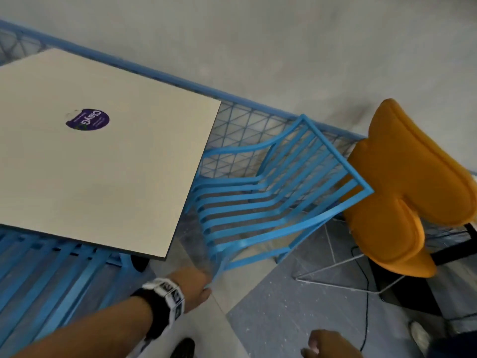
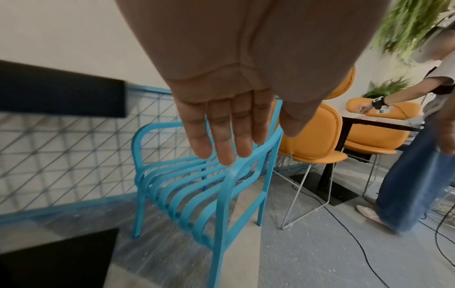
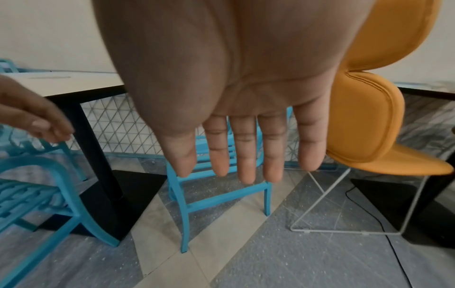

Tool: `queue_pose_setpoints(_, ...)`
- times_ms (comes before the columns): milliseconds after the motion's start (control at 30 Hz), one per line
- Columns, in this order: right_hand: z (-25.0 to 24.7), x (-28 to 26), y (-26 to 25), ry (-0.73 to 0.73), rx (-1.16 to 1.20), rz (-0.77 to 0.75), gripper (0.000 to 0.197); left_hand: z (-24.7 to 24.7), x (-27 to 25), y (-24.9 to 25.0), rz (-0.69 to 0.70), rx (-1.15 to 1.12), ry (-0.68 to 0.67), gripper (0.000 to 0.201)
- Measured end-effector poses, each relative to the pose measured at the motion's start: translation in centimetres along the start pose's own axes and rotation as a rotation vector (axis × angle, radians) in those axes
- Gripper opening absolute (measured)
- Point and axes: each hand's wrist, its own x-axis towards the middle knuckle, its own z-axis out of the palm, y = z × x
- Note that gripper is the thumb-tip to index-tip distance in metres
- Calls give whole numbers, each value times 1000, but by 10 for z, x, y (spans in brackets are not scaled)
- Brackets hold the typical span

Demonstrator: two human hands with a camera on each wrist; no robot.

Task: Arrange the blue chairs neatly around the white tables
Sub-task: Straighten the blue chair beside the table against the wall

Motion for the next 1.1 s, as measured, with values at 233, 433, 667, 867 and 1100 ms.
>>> queue_pose_setpoints(233,-59,59,-22,106,-199,-136,36,-46,95,10,8,-31,-36,38)
queue_pose_setpoints(433,-76,115,-45,142,-277,-256,37,-30,199,15,-115,-236,-43,61)
queue_pose_setpoints(667,-116,188,-52,180,-429,-357,40,12,282,42,-144,-327,-102,54)
queue_pose_setpoints(867,-141,254,-41,276,-497,-295,59,23,282,34,-182,-213,-50,41)
queue_pose_setpoints(1100,-144,279,-2,222,-687,-230,65,16,229,-9,-360,-136,-171,41)
